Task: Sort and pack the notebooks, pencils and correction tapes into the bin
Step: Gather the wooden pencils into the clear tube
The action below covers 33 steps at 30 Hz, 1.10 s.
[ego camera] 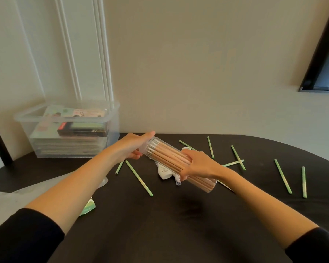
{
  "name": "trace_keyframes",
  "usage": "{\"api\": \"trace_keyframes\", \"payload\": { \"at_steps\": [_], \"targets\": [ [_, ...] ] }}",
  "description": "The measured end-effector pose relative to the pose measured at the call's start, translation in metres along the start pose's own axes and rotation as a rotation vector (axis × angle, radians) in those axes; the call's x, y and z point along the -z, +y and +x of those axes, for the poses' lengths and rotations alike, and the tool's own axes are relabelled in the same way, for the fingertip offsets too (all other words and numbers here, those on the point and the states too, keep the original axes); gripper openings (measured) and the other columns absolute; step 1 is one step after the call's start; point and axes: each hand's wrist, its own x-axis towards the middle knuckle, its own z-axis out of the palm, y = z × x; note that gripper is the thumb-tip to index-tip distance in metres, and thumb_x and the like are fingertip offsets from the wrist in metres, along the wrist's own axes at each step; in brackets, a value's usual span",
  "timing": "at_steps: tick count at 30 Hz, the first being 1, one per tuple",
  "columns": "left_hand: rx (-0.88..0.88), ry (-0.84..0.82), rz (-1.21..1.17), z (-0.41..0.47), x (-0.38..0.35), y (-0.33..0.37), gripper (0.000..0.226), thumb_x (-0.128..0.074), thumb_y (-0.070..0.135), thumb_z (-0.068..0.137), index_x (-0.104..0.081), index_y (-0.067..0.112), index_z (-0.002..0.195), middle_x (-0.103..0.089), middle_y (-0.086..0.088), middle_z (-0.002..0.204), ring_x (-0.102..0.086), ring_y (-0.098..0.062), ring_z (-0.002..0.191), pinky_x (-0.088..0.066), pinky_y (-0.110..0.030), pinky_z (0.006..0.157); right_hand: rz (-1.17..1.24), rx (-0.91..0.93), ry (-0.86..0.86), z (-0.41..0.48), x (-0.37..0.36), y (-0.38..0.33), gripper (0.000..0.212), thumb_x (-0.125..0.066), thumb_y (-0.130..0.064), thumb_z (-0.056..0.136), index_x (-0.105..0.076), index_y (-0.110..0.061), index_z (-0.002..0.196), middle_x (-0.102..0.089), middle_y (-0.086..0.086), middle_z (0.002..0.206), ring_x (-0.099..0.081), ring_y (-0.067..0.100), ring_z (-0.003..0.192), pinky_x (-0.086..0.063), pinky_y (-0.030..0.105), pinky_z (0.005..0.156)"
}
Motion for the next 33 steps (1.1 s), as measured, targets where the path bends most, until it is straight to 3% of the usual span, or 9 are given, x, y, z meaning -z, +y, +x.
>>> {"api": "trace_keyframes", "payload": {
  "at_steps": [4,9,15,19,22,26,30,31,33],
  "targets": [
    [0.046,-0.013,-0.044,-0.002,0.001,-0.003,0.054,-0.047,0.062,0.084,-0.063,0.014,0.102,-0.06,-0.004,0.087,-0.051,-0.013,0.076,-0.045,-0.019,0.059,-0.22,0.031,0.13,-0.004,0.003,-0.002,0.056,-0.072,-0.033,0.062,-0.047,-0.025,0.112,-0.052,-0.006,0.092,-0.052,0.011,0.081,-0.043,0.022,0.065],
    [0.104,-0.11,-0.199,-0.004,0.004,-0.003,0.047,-0.051,0.057,0.085,-0.065,0.013,0.098,-0.062,-0.004,0.077,-0.051,-0.011,0.064,-0.045,-0.016,0.048,-0.32,0.069,0.198,-0.006,0.003,0.0,0.055,-0.071,-0.035,0.063,-0.047,-0.025,0.112,-0.051,-0.008,0.087,-0.05,0.01,0.074,-0.032,0.017,0.055],
    [0.089,-0.153,-0.124,-0.008,0.0,-0.003,0.049,-0.047,0.056,0.087,-0.065,0.014,0.102,-0.062,-0.004,0.084,-0.051,-0.011,0.069,-0.046,-0.015,0.051,-0.276,0.045,0.119,-0.002,0.001,0.002,0.059,-0.073,-0.033,0.065,-0.047,-0.022,0.116,-0.054,-0.002,0.099,-0.053,0.015,0.087,-0.047,0.027,0.072],
    [0.011,-0.206,-0.015,-0.01,0.004,-0.007,0.039,-0.038,0.056,0.091,-0.061,0.027,0.1,-0.059,-0.001,0.099,-0.053,-0.015,0.086,-0.046,-0.019,0.066,-0.198,0.005,-0.004,0.0,0.007,0.001,0.055,-0.07,-0.042,0.057,-0.045,-0.029,0.104,-0.05,-0.008,0.094,-0.05,0.01,0.086,-0.041,0.02,0.067],
    [-0.057,-0.288,-0.017,-0.01,0.009,-0.011,0.031,-0.039,0.052,0.093,-0.055,0.033,0.112,-0.056,0.002,0.111,-0.055,-0.016,0.095,-0.045,-0.023,0.073,-0.055,-0.036,-0.128,-0.001,0.012,-0.001,0.042,-0.066,-0.042,0.056,-0.042,-0.036,0.09,-0.048,-0.015,0.089,-0.049,0.006,0.083,-0.036,0.016,0.066],
    [-0.167,-0.368,-0.182,-0.006,0.015,-0.012,0.04,-0.055,0.023,0.09,-0.047,0.027,0.129,-0.058,-0.003,0.118,-0.056,-0.018,0.108,-0.048,-0.029,0.083,0.116,-0.08,-0.25,-0.002,0.017,0.003,0.043,-0.066,-0.039,0.057,-0.048,-0.033,0.095,-0.053,-0.008,0.098,-0.054,0.009,0.09,-0.043,0.019,0.071],
    [-0.203,-0.494,-0.324,-0.004,0.022,-0.01,0.048,-0.057,-0.009,0.078,-0.052,0.019,0.118,-0.053,-0.007,0.125,-0.055,-0.024,0.113,-0.052,-0.034,0.085,0.192,-0.085,-0.348,-0.003,0.018,0.005,0.049,-0.066,-0.034,0.059,-0.049,-0.03,0.105,-0.055,-0.006,0.104,-0.055,0.011,0.095,-0.046,0.018,0.074],
    [-0.197,-0.509,-0.356,-0.004,0.023,-0.011,0.047,-0.058,-0.01,0.077,-0.052,0.017,0.115,-0.052,-0.008,0.125,-0.055,-0.025,0.113,-0.052,-0.035,0.084,0.195,-0.084,-0.35,-0.003,0.018,0.005,0.048,-0.066,-0.034,0.059,-0.049,-0.031,0.104,-0.055,-0.006,0.105,-0.055,0.011,0.096,-0.046,0.018,0.075],
    [-0.168,-0.49,-0.431,-0.004,0.019,-0.01,0.036,-0.063,0.008,0.076,-0.055,0.016,0.11,-0.055,-0.01,0.124,-0.056,-0.024,0.111,-0.052,-0.036,0.081,0.19,-0.081,-0.332,-0.002,0.015,0.007,0.051,-0.066,-0.034,0.059,-0.05,-0.028,0.107,-0.055,-0.003,0.108,-0.055,0.013,0.098,-0.048,0.022,0.08]
  ]
}}
